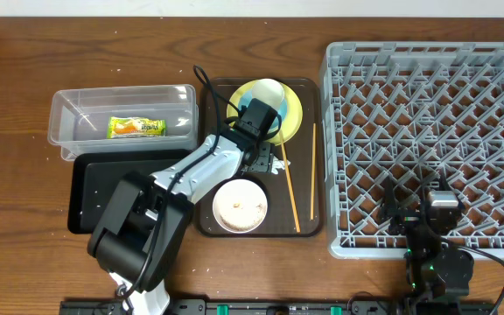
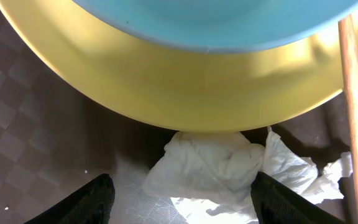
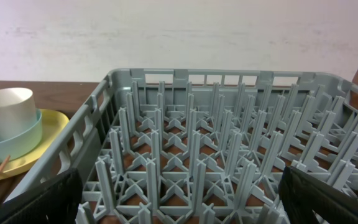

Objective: Sort waste into correct bins and load items into the dishwasher rack
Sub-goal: 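Grasp the white tissue with the left gripper and lift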

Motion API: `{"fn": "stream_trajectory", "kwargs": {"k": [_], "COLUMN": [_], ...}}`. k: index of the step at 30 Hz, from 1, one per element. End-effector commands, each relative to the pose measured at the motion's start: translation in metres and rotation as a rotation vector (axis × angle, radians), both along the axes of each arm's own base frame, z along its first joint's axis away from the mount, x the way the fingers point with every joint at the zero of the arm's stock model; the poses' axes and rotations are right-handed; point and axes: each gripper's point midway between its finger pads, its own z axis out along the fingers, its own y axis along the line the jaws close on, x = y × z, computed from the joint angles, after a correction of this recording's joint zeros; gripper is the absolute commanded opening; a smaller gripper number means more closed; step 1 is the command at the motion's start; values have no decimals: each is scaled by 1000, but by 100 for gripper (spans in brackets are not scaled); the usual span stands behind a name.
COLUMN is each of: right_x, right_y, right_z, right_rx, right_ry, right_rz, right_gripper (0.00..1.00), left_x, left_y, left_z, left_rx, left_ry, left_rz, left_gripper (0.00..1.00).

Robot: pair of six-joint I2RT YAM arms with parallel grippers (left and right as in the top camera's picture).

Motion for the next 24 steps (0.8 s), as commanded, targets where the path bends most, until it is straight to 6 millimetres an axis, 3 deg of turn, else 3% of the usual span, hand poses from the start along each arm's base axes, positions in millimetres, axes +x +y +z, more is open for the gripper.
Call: {"fn": "stream_trajectory", "kwargs": {"k": [1, 4, 8, 19, 24], "right_x": [0, 0, 0, 0, 0], "right_y": [2, 2, 2, 2, 2], "right_z": [-2, -2, -2, -2, -2], "right_rx": [3, 3, 3, 3, 3], "right_ry": [6, 5, 5, 5, 5], "right_rz": [8, 8, 8, 7, 7], "right_gripper": [99, 99, 99, 99, 99], "left_x": [0, -2, -1, 0, 3], "left_y": [1, 2, 2, 1, 0], "left_z": [-10, -15, -14, -8, 17], "left_rx": [19, 26, 24, 15, -10], "left_ry": [16, 27, 25, 10, -33], "left_rz": [-9, -8, -8, -8, -6], "left_gripper": [73, 72, 50, 6, 6]}}
